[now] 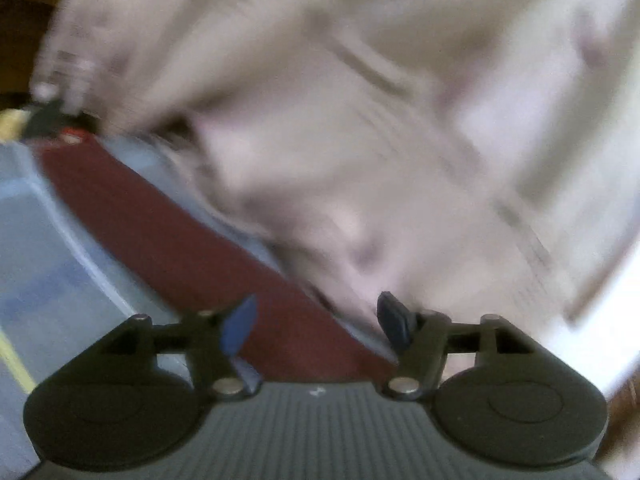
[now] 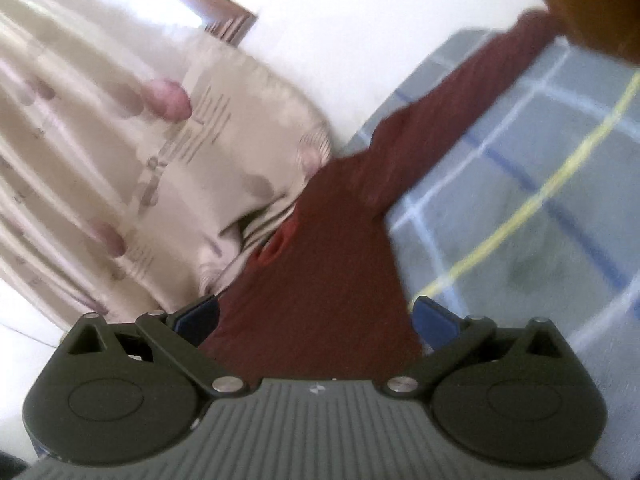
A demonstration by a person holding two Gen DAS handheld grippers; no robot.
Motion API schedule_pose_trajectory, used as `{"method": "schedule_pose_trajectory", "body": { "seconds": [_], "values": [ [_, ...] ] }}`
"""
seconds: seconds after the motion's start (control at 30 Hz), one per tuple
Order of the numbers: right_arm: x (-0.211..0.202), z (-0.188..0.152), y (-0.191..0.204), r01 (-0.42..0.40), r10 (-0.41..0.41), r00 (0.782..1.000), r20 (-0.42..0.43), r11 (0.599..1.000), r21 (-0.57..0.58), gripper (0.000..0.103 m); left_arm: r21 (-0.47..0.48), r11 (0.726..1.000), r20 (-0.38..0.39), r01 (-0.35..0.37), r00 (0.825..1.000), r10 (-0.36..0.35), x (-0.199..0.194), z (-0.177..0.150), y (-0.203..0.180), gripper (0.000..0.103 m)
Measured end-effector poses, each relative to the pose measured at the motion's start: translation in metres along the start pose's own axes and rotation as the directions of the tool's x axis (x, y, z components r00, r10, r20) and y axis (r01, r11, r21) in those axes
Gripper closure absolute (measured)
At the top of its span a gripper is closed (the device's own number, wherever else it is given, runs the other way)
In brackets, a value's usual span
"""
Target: Fold small clothes
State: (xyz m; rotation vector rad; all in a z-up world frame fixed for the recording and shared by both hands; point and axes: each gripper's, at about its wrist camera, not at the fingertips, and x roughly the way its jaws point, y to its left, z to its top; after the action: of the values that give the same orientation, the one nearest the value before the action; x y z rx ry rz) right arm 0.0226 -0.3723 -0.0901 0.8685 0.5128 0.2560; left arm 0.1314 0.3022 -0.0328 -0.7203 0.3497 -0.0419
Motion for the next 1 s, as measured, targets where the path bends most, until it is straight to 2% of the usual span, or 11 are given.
{"method": "schedule_pose_trajectory", "body": {
  "seconds": [0.1,0.2,0.3,0.4,0.47,0.6,0.67,0.73,0.77,0.93,1.0],
  "values": [
    [0.005,0.022,-0.014,0.022,-0.021,0.999,0.035,0.999,-0.031,0.001,0.094,0.988,-0.167,0.120,0.981,-0.104,0.029,-0.032,-0.042,0.036],
    [0.014,0.045,-0.034,0.061,-0.060,0.997,0.042,0.998,-0.028,0.001,0.101,0.981,-0.239,0.168,0.961,-0.140,0.051,-0.056,-0.068,0.036],
    [0.023,0.078,-0.060,0.090,-0.088,0.993,0.080,0.996,-0.018,0.001,0.043,0.979,-0.223,0.202,0.957,-0.187,0.061,-0.076,-0.063,0.036],
    [0.026,0.116,-0.093,0.152,-0.154,0.976,0.153,0.988,0.024,0.001,0.005,0.985,-0.205,0.174,0.964,-0.169,0.065,-0.097,-0.052,0.036],
    [0.030,0.142,-0.121,0.165,-0.177,0.966,0.186,0.983,0.077,0.001,0.028,0.988,-0.178,0.155,0.973,-0.148,0.069,-0.108,-0.051,0.036],
    [0.037,0.191,-0.170,0.264,-0.304,0.918,0.254,0.948,0.178,0.001,0.182,0.977,-0.117,0.109,0.989,-0.089,0.050,-0.129,-0.058,0.036],
    [0.042,0.212,-0.185,0.306,-0.349,0.897,0.272,0.933,0.188,0.001,0.159,0.983,-0.100,0.095,0.992,-0.080,0.049,-0.134,-0.053,0.035],
    [0.051,0.232,-0.204,0.338,-0.386,0.887,0.251,0.916,0.215,0.001,0.116,0.990,-0.105,0.085,0.992,-0.073,0.050,-0.132,-0.047,0.024],
    [0.053,0.239,-0.213,0.345,-0.403,0.879,0.255,0.907,0.243,0.001,0.095,0.993,-0.098,0.069,0.993,-0.060,0.051,-0.132,-0.044,0.023],
    [0.075,0.255,-0.255,0.269,-0.381,0.892,0.242,0.879,0.395,0.002,0.068,0.997,-0.093,0.023,0.996,-0.017,0.050,-0.132,-0.038,0.023],
    [0.086,0.257,-0.264,0.263,-0.379,0.899,0.220,0.869,0.420,0.020,0.092,0.996,-0.105,0.016,0.994,-0.007,0.052,-0.133,-0.042,0.023]
  ]
}}
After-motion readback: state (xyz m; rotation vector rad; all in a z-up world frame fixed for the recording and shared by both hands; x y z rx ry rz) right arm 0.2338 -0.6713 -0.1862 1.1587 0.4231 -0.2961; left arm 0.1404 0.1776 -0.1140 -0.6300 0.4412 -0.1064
